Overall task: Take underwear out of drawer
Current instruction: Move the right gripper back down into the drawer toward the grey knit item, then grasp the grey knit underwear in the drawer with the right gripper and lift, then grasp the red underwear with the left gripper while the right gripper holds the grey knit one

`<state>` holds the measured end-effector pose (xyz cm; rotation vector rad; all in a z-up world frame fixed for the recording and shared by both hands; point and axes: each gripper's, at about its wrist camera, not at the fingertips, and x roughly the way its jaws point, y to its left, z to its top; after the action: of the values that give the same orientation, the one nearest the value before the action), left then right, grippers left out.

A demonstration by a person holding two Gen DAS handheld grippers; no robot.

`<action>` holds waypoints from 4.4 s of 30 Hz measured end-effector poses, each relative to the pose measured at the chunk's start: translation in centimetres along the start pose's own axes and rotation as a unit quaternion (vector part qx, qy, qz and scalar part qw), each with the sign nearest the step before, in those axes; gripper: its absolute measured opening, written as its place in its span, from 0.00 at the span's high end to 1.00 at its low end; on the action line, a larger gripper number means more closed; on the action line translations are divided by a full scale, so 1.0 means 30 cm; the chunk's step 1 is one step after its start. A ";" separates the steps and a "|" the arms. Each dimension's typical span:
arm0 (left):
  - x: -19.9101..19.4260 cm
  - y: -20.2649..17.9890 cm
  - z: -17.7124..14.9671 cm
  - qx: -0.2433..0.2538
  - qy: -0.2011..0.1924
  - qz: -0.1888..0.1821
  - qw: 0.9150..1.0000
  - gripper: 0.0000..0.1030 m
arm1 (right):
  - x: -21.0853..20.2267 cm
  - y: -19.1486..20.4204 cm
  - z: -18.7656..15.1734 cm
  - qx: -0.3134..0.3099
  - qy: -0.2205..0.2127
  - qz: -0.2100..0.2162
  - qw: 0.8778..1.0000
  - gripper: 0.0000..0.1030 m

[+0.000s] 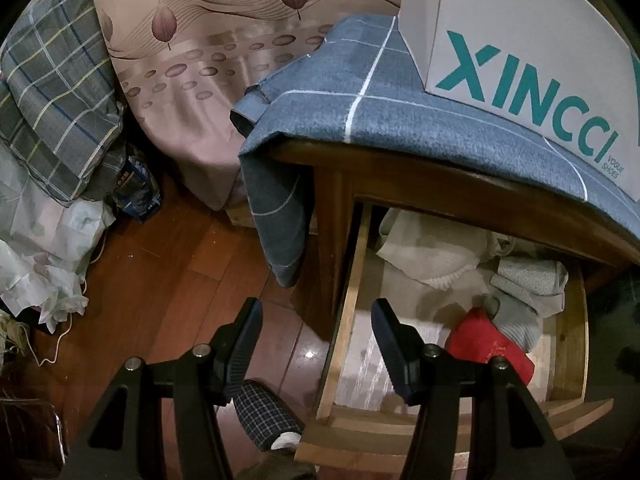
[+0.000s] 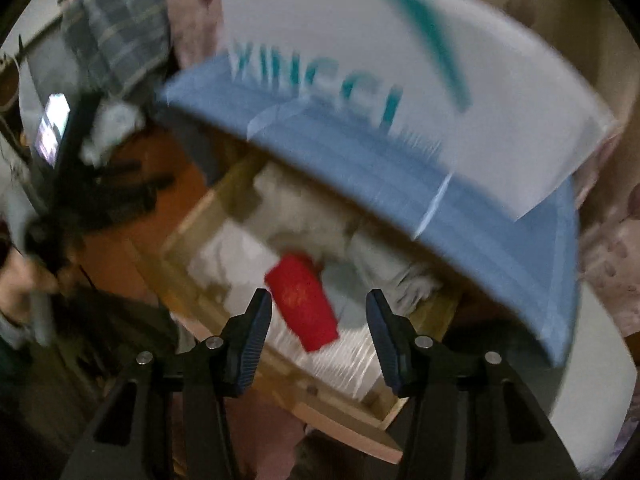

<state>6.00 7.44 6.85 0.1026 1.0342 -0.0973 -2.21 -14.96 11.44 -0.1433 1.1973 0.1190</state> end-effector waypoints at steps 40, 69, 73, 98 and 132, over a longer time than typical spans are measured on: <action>0.037 -0.017 0.003 0.002 0.035 -0.026 0.999 0.44 | 0.709 0.003 0.074 -0.174 0.151 -0.061 0.971 0.63; 0.085 -0.051 -0.009 0.016 0.061 -0.035 0.997 0.44 | 0.706 -0.007 0.025 -0.101 0.245 0.000 0.964 0.70; 0.101 -0.083 -0.020 0.026 0.077 -0.048 0.996 0.44 | 0.666 -0.045 0.027 -0.058 0.258 0.020 0.964 0.73; 0.259 -0.405 -0.104 0.004 0.266 -0.158 0.951 0.44 | 0.335 -0.211 -0.139 0.258 0.076 0.028 0.963 0.78; 0.447 -0.518 -0.158 -0.047 0.343 -0.104 0.933 0.77 | 0.345 -0.261 -0.190 0.281 0.063 0.060 0.956 0.78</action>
<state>6.76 -7.76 -7.72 -0.0694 1.7471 -0.2136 -2.41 -23.47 0.12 0.4271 1.3231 -0.1292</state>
